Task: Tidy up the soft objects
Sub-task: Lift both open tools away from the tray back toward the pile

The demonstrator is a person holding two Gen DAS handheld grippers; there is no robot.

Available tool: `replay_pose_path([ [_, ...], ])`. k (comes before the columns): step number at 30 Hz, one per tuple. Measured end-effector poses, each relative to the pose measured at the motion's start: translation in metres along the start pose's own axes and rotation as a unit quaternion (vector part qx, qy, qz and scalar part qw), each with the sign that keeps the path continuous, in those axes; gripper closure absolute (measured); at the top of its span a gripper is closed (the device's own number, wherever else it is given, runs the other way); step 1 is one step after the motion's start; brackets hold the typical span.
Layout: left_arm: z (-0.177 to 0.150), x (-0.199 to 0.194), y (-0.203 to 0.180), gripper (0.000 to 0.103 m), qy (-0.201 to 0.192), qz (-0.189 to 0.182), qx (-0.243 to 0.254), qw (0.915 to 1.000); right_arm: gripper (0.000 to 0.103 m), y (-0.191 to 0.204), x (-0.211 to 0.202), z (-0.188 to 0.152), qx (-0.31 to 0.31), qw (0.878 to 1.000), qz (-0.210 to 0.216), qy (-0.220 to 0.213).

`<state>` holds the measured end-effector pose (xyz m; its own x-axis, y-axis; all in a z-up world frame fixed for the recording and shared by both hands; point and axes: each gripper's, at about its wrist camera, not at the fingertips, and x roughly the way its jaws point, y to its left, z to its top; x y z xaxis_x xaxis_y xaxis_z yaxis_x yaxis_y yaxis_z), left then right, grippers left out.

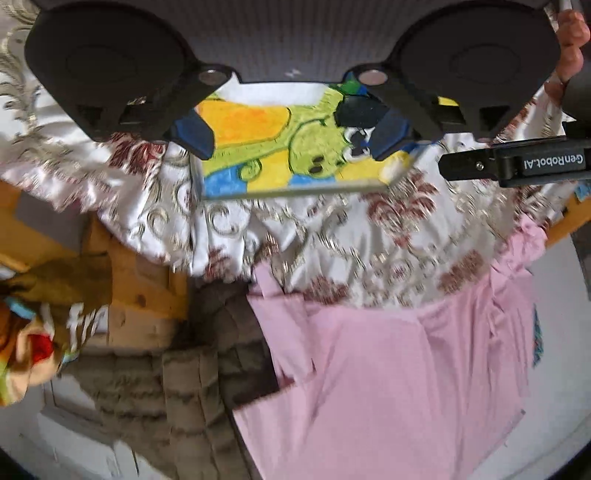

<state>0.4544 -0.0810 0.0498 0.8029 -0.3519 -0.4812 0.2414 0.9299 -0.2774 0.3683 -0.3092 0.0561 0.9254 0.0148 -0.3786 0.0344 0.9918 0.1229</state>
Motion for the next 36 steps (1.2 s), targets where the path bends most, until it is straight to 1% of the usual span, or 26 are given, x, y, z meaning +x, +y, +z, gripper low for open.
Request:
replay_pose_path([
  [2,-0.001,-0.022,-0.005,0.008,-0.017,0.000,0.011,0.9998,0.003,0.002,-0.019,0.000,0.000,1.000,0.000,-0.020],
  [6,-0.005,-0.062,-0.016,0.006,-0.051,0.000,0.033,0.9982,0.001,0.006,-0.053,-0.004,-0.004,0.999,0.006,-0.048],
  [10,-0.015,-0.101,-0.025,0.005,-0.081,0.002,0.052,0.9953,0.000,0.010,-0.090,-0.014,-0.004,0.997,0.008,-0.082],
  [12,-0.024,-0.123,-0.029,0.002,-0.099,0.003,0.064,0.9930,0.000,0.013,-0.108,-0.020,-0.004,0.995,0.008,-0.096],
  [15,-0.038,-0.153,-0.031,0.001,-0.120,0.005,0.073,0.9900,0.000,0.017,-0.140,-0.030,-0.008,0.993,0.005,-0.120],
  [22,-0.076,-0.218,-0.030,0.001,-0.148,0.008,0.094,0.9844,0.000,0.029,-0.199,-0.057,-0.011,0.988,0.009,-0.151],
  [26,-0.098,-0.248,-0.027,0.001,-0.157,0.013,0.097,0.9827,0.000,0.034,-0.227,-0.077,-0.013,0.988,0.011,-0.155],
  [30,-0.119,-0.269,-0.019,0.001,-0.151,0.017,0.098,0.9836,0.000,0.041,-0.247,-0.096,-0.026,0.990,0.015,-0.140],
  [33,-0.133,-0.280,-0.014,0.001,-0.135,0.019,0.107,0.9849,0.000,0.046,-0.256,-0.108,-0.035,0.992,0.016,-0.121],
  [36,-0.145,-0.284,-0.007,0.001,-0.112,0.020,0.115,0.9869,0.000,0.051,-0.262,-0.123,-0.036,0.995,0.019,-0.093],
])
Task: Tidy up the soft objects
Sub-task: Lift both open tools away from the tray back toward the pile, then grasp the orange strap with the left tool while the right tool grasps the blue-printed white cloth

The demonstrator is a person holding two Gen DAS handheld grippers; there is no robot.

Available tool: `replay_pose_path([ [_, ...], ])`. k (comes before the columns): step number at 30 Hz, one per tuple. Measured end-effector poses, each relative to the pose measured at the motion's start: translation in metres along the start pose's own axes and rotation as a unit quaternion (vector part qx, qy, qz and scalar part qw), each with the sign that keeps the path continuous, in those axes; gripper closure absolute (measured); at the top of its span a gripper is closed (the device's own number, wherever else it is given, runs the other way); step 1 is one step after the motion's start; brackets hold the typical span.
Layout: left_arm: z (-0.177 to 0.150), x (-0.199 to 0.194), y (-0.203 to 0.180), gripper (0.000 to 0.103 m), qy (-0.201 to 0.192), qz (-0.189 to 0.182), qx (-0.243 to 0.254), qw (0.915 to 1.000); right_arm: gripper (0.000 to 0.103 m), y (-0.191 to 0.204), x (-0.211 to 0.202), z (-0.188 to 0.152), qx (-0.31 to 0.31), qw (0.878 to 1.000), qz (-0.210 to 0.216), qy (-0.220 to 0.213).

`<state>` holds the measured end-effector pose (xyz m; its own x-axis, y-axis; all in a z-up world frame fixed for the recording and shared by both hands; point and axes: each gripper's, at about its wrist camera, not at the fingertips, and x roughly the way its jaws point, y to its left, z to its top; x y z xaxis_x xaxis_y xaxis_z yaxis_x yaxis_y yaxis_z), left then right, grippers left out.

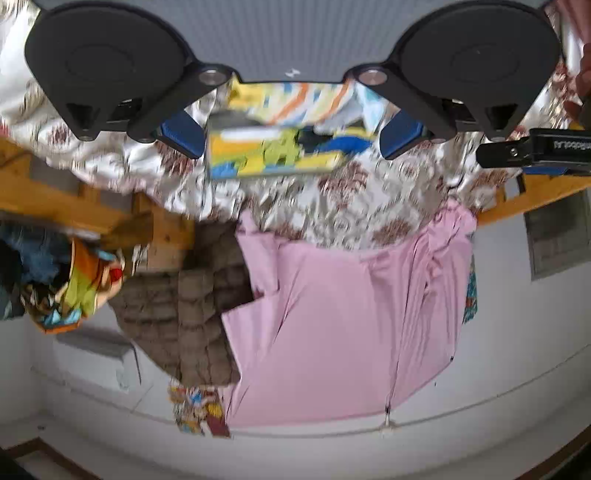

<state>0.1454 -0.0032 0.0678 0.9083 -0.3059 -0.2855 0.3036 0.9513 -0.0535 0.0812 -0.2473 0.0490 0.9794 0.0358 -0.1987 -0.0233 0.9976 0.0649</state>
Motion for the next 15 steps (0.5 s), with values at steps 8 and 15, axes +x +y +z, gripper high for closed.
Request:
replay_pose_path([
  [8,-0.028,-0.006,0.013,0.001,0.069,-0.005,0.010,0.9976,0.000,0.021,-0.008,-0.025,-0.023,0.998,0.008,0.066],
  [15,-0.038,0.010,0.022,0.001,0.136,-0.019,-0.023,0.9903,0.000,0.043,0.001,-0.041,-0.070,0.990,0.017,0.118],
])
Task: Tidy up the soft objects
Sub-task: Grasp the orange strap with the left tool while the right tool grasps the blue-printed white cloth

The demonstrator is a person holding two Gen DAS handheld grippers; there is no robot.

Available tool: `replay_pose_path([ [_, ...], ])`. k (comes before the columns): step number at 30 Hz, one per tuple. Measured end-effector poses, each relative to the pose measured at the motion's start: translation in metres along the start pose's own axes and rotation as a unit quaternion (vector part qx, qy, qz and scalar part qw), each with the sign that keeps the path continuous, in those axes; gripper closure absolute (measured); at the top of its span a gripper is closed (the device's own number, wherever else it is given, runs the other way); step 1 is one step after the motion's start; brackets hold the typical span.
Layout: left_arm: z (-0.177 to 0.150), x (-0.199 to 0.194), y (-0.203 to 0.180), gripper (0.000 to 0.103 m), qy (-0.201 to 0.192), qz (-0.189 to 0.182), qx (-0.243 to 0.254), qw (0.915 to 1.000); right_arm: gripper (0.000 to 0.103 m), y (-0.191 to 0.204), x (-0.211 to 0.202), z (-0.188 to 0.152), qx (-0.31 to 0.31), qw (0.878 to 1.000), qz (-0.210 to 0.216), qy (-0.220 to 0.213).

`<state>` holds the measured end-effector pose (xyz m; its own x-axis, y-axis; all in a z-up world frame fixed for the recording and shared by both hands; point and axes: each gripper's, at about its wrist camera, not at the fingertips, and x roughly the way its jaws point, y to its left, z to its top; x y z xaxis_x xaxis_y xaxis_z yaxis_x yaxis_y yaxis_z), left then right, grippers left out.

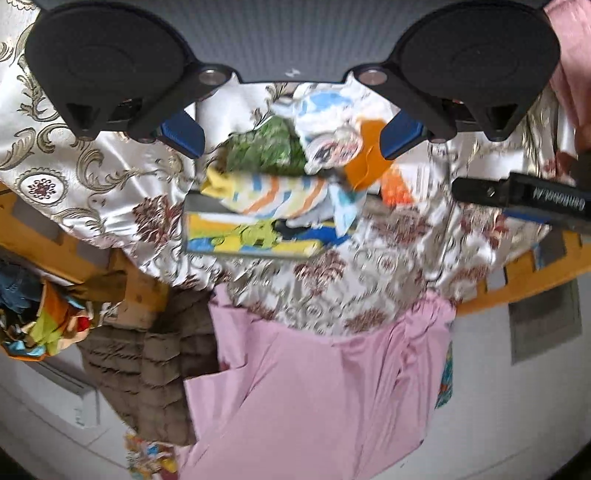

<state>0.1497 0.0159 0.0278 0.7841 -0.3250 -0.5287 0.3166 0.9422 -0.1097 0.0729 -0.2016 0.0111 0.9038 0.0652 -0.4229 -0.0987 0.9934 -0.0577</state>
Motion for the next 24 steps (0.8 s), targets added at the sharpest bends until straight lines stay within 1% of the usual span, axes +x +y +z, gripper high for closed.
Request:
replay_pose_path([
  [6,0.000,0.024,0.000,0.001,0.056,-0.010,-0.003,0.9984,0.000,0.007,0.016,-0.004,-0.011,0.999,0.013,0.041],
  [11,-0.002,0.049,0.001,0.001,0.097,-0.020,-0.018,0.9949,0.000,0.008,0.028,-0.007,-0.019,0.997,0.007,0.070],
  [15,-0.001,0.066,0.002,0.001,0.115,-0.022,-0.023,0.9928,0.000,0.008,0.039,-0.008,-0.021,0.995,0.012,0.093],
  [18,0.000,0.078,0.000,0.001,0.124,-0.023,-0.017,0.9918,0.000,0.008,0.048,-0.009,-0.020,0.993,0.018,0.112],
  [24,0.001,0.101,0.002,0.001,0.143,-0.026,-0.013,0.9893,0.000,0.011,0.063,-0.010,-0.031,0.990,0.033,0.136],
])
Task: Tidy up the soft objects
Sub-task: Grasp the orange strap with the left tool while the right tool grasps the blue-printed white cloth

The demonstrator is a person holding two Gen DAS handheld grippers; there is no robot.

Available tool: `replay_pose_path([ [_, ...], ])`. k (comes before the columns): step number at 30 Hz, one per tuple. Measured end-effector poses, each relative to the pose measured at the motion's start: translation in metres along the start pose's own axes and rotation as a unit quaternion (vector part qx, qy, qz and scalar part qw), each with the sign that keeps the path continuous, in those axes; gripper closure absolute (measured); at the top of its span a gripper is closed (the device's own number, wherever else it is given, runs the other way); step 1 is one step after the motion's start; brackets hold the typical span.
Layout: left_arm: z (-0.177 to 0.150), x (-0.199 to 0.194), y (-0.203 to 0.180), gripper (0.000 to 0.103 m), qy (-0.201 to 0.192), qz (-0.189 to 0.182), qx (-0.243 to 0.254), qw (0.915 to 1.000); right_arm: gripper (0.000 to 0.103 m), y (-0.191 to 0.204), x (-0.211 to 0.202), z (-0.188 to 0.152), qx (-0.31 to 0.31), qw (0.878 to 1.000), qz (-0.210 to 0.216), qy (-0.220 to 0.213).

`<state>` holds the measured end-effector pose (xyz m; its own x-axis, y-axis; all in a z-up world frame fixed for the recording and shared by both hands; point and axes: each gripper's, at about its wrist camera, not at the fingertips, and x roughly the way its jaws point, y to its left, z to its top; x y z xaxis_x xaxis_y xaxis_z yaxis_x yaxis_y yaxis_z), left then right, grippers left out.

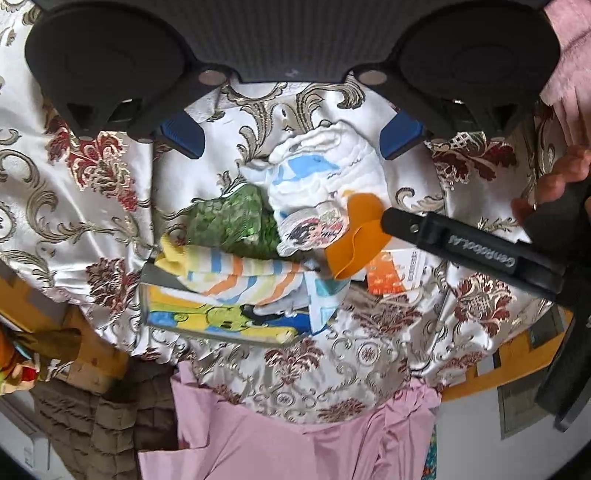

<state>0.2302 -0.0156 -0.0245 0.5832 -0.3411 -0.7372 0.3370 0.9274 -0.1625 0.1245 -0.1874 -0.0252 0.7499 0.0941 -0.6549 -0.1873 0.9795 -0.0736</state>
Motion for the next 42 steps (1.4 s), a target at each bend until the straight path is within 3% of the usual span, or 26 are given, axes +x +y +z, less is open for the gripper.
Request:
replay_pose_path([
  [9,0.009,0.025,0.002,0.001,0.013,-0.006,0.005,0.9999,0.000,0.008,0.025,0.006,-0.072,0.997,0.008,0.017],
  [19,0.009,0.043,0.010,0.001,0.031,-0.020,-0.003,0.9993,0.000,0.012,0.065,0.009,-0.154,0.986,0.056,0.032],
  [28,0.016,0.060,0.008,0.003,0.028,-0.032,-0.006,0.9991,0.001,0.005,0.098,0.014,-0.128,0.987,0.078,0.051],
  [42,0.019,0.073,0.016,0.029,0.036,-0.045,-0.027,0.9980,0.001,0.000,0.126,0.017,-0.104,0.990,0.078,0.060],
])
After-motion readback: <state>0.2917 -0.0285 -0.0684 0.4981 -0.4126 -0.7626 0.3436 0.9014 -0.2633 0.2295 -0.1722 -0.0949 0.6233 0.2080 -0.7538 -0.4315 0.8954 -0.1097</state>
